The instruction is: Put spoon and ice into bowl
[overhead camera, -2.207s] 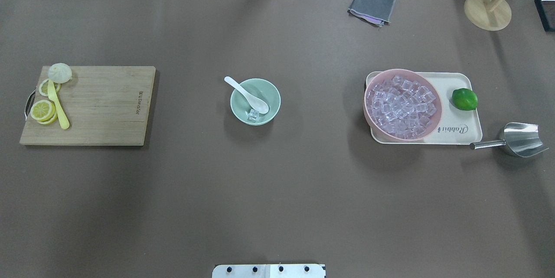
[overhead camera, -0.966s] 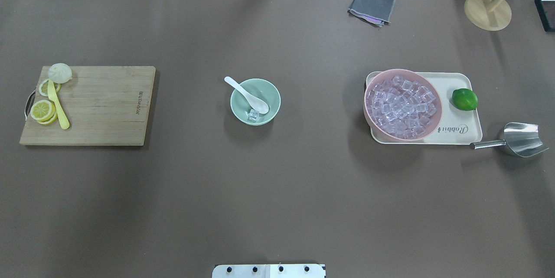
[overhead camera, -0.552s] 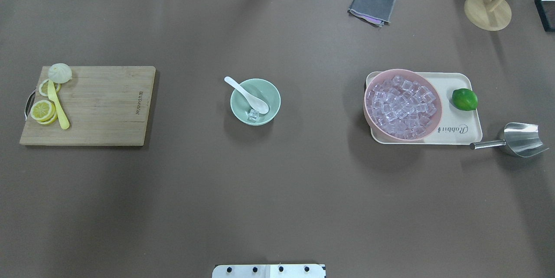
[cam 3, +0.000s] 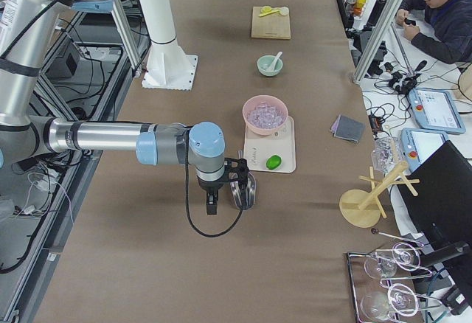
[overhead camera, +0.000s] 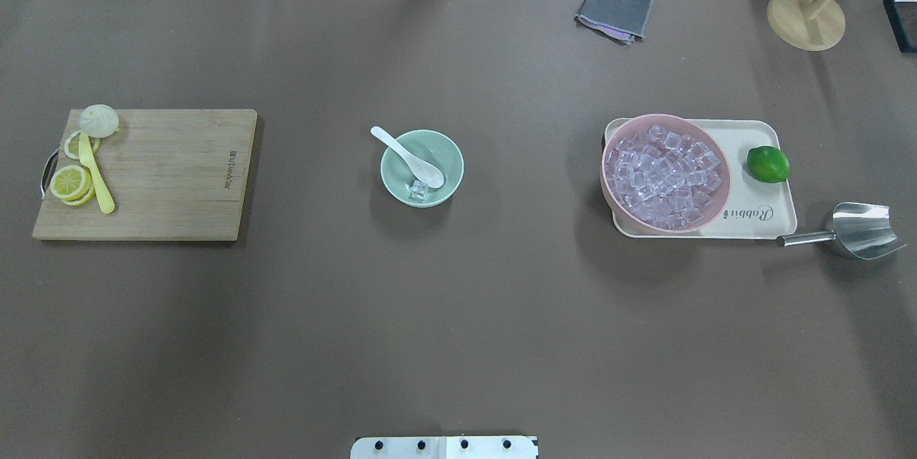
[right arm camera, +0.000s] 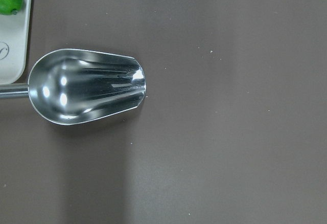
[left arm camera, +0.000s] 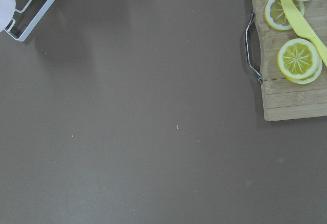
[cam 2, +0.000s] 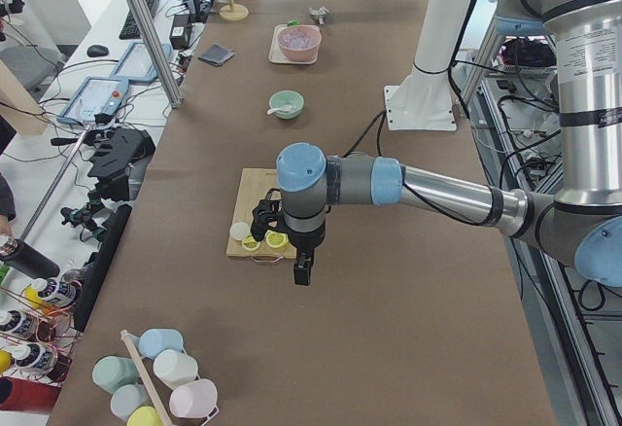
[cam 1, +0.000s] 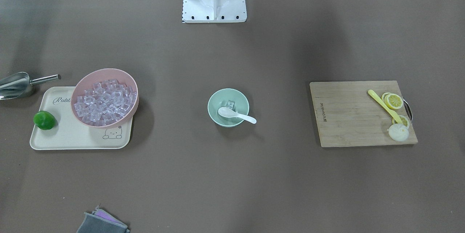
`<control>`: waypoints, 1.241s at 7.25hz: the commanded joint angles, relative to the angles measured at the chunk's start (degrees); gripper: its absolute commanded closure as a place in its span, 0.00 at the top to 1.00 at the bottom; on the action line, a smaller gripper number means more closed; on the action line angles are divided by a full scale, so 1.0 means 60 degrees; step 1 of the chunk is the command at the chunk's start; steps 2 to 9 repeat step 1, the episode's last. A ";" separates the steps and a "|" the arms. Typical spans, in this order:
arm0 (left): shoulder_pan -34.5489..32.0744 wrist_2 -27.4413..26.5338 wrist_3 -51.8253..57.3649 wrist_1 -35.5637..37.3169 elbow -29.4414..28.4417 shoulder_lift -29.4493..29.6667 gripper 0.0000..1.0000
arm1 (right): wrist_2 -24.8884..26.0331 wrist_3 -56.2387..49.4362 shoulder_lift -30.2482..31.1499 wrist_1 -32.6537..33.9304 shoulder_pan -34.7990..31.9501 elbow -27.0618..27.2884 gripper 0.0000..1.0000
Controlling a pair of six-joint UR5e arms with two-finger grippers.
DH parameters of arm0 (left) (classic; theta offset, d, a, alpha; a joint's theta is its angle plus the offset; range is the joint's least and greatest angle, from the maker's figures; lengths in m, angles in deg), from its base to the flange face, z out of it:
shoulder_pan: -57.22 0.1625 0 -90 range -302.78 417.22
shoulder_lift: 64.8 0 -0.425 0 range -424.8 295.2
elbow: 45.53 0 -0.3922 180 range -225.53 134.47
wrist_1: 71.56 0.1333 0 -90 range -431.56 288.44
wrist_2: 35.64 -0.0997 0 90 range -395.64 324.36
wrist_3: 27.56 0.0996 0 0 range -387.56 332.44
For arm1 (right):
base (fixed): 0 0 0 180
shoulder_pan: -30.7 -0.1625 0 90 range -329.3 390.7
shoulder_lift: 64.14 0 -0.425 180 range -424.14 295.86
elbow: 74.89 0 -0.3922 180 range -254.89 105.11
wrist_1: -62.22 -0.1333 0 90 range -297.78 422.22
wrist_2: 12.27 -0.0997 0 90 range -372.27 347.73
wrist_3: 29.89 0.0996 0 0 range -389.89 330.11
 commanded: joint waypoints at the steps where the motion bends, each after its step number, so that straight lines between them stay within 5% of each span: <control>1: 0.0004 0.0073 0.0000 0.0000 0.0039 -0.0003 0.98 | 0.0000 0.0000 0.0000 -0.0001 0.0011 -0.0001 1.00; 9: 0.0004 0.0073 0.0000 0.0000 0.0039 -0.0003 0.98 | 0.0000 0.0000 0.0000 -0.0001 0.0011 -0.0001 1.00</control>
